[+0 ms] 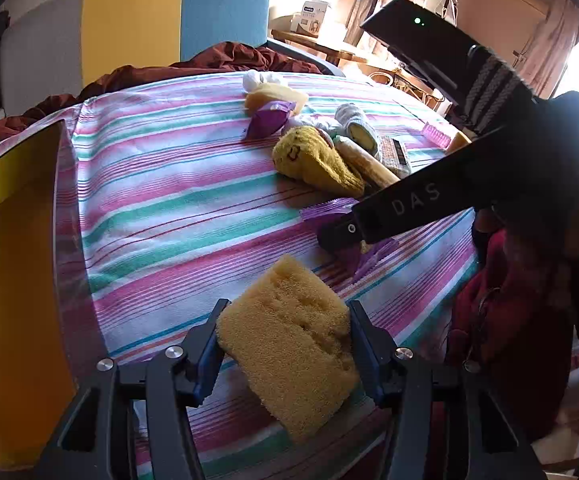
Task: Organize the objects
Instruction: 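Carry the sponge toward the tray while the right gripper grasps the purple packet, then lower the yellow sponge into the tray and open the left gripper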
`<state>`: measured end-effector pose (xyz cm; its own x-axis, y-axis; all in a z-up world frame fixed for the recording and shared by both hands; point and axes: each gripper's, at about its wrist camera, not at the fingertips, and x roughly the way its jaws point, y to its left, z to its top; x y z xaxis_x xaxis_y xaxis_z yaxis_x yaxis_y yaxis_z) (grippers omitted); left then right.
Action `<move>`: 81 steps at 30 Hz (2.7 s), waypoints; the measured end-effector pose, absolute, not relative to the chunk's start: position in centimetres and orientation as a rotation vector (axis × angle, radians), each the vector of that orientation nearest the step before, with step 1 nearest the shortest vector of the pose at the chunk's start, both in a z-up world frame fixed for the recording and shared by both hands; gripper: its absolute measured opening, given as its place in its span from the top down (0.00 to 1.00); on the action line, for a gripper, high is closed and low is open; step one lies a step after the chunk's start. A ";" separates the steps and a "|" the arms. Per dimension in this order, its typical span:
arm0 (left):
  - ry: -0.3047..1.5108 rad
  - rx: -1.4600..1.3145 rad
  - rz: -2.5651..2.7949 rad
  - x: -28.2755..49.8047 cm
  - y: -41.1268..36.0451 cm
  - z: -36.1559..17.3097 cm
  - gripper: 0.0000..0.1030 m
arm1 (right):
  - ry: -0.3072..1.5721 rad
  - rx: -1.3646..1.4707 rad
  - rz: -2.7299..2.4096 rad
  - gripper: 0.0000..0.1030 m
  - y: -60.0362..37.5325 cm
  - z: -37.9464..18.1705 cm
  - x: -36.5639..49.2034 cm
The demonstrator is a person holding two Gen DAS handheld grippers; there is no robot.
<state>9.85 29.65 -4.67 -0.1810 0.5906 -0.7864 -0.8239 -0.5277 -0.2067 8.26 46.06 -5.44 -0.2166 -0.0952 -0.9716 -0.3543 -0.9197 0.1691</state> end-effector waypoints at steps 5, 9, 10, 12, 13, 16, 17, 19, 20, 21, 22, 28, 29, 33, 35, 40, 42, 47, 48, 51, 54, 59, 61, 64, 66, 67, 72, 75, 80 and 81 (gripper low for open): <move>0.280 -1.046 1.891 9.6 28.3 -3.1 0.44 | 0.505 -1.782 2.304 0.68 45.4 -5.5 7.8; 0.268 -1.013 1.929 9.5 26.8 -1.8 0.44 | 0.482 -1.732 2.341 0.68 45.1 -5.3 7.8; 0.257 -1.010 1.939 9.3 26.4 -1.5 0.44 | 0.467 -1.727 2.346 0.68 44.9 -5.2 7.8; 0.237 -1.005 1.965 8.9 25.2 -0.8 0.44 | 0.441 -1.717 2.359 0.68 44.7 -5.2 7.7; 0.225 -1.005 1.981 8.6 24.6 -0.5 0.44 | 0.433 -1.711 2.366 0.68 44.6 -5.1 7.7; 0.191 -1.005 2.030 7.6 22.7 0.4 0.44 | 0.418 -1.706 2.373 0.68 44.5 -5.0 7.9; 0.184 -1.005 2.050 7.1 22.0 0.7 0.44 | 0.417 -1.705 2.373 0.68 44.6 -5.0 7.9; 0.176 -1.001 2.105 6.1 20.5 1.1 0.44 | 0.414 -1.703 2.374 0.68 44.7 -4.9 8.3; 0.173 -1.000 2.140 5.6 19.5 1.4 0.44 | 0.412 -1.703 2.374 0.68 44.7 -4.9 8.3; 0.171 -1.001 2.171 5.0 18.6 1.6 0.44 | 0.407 -1.703 2.374 0.68 43.8 -5.2 7.4; 0.170 -1.001 2.206 4.4 17.5 1.8 0.44 | 0.404 -1.702 2.375 0.68 43.8 -5.1 7.5; 0.210 -1.041 2.406 0.8 11.0 1.5 0.43 | 0.388 -1.700 2.376 0.68 43.4 -5.6 7.1; 0.221 -1.053 2.439 0.3 10.0 1.2 0.43 | 0.385 -1.700 2.376 0.68 43.3 -5.6 7.2; 0.258 -1.117 2.505 -1.3 7.1 -0.3 0.43 | 0.382 -1.701 2.375 0.68 43.3 -5.7 7.3; 0.266 -1.147 2.518 -1.8 6.0 -1.2 0.43 | 0.381 -1.701 2.375 0.68 43.3 -5.7 7.3; 0.312 -1.194 2.549 -2.6 4.6 -2.7 0.38 | 0.373 -1.702 2.374 0.68 43.1 -5.8 7.3; 0.330 -1.208 2.555 -2.8 4.4 -3.0 0.36 | 0.373 -1.703 2.374 0.68 43.1 -5.8 7.2; 0.304 -1.231 2.581 -2.7 3.4 -3.1 0.26 | 0.372 -1.703 2.375 0.68 43.1 -5.9 7.2; 0.298 -1.228 2.585 -2.6 3.3 -3.0 0.25 | 0.372 -1.703 2.375 0.68 43.0 -5.9 7.1; 0.293 -1.213 2.607 -2.1 3.0 -2.6 0.18 | 0.374 -1.703 2.375 0.68 43.0 -6.0 7.1; 0.277 -1.185 2.643 -1.7 2.6 -1.8 0.17 | 0.372 -1.703 2.374 0.68 42.7 -6.1 6.8; 0.214 -1.071 2.653 -0.6 2.7 -0.5 0.25 | 0.372 -1.705 2.375 0.68 43.0 -6.2 6.7; 0.335 -1.051 2.649 -0.4 4.1 -0.8 0.25 | 0.372 -1.705 2.376 0.68 43.0 -6.3 6.7; 0.350 -1.105 2.636 -0.8 4.5 -1.6 0.25 | 0.370 -1.706 2.376 0.68 43.0 -6.3 6.6; 0.347 -1.133 2.669 -0.9 4.2 -1.9 0.25 | 0.368 -1.706 2.377 0.68 43.1 -6.4 6.5; 0.366 -1.146 2.695 -1.0 4.1 -2.1 0.25 | 0.368 -1.706 2.377 0.68 43.1 -6.4 6.5; 0.253 -1.175 2.734 -1.2 3.2 -2.0 0.26 | 0.374 -1.705 2.379 0.68 43.2 -6.5 6.5; 0.151 -1.153 2.727 -0.7 3.5 -1.5 0.26 | 0.377 -1.706 2.377 0.68 43.1 -6.8 6.0; 0.126 -1.137 2.681 0.2 5.1 -1.3 0.26 | 0.363 -1.707 2.373 0.68 42.9 -6.9 6.0; 0.117 -1.139 2.668 0.4 5.3 -1.4 0.26 | 0.355 -1.708 2.371 0.68 42.9 -7.0 5.9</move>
